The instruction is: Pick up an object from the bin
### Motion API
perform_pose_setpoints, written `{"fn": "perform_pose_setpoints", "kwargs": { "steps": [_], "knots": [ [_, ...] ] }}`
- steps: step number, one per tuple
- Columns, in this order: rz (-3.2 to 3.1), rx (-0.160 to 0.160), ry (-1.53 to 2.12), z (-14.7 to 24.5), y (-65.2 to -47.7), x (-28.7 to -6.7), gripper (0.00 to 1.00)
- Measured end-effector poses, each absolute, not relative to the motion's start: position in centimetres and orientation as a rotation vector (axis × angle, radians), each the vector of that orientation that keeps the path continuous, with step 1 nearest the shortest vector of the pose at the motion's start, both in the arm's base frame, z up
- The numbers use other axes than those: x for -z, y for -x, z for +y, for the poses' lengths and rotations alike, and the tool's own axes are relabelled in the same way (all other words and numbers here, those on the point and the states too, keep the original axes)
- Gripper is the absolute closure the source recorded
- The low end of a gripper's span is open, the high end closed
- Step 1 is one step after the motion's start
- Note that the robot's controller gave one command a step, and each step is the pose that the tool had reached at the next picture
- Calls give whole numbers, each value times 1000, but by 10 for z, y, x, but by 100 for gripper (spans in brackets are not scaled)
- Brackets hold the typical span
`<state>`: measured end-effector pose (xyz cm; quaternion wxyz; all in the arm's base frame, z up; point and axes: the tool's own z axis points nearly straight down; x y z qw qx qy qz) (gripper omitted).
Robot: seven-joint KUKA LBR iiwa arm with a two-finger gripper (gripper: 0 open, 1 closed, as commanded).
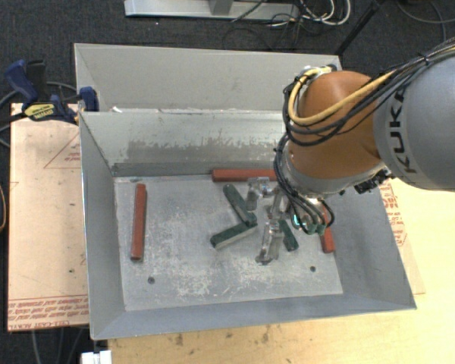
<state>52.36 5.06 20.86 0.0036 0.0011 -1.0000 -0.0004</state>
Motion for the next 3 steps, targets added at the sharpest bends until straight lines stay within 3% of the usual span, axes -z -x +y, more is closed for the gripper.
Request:
{"fn": "perform_pose_setpoints", "kwargs": {
  "steps": [1,3],
  "knots": [
    [-3157,5,4,32,-574,-71,0],
    [-3144,3,51,56,-572,-71,0]
  ]
}}
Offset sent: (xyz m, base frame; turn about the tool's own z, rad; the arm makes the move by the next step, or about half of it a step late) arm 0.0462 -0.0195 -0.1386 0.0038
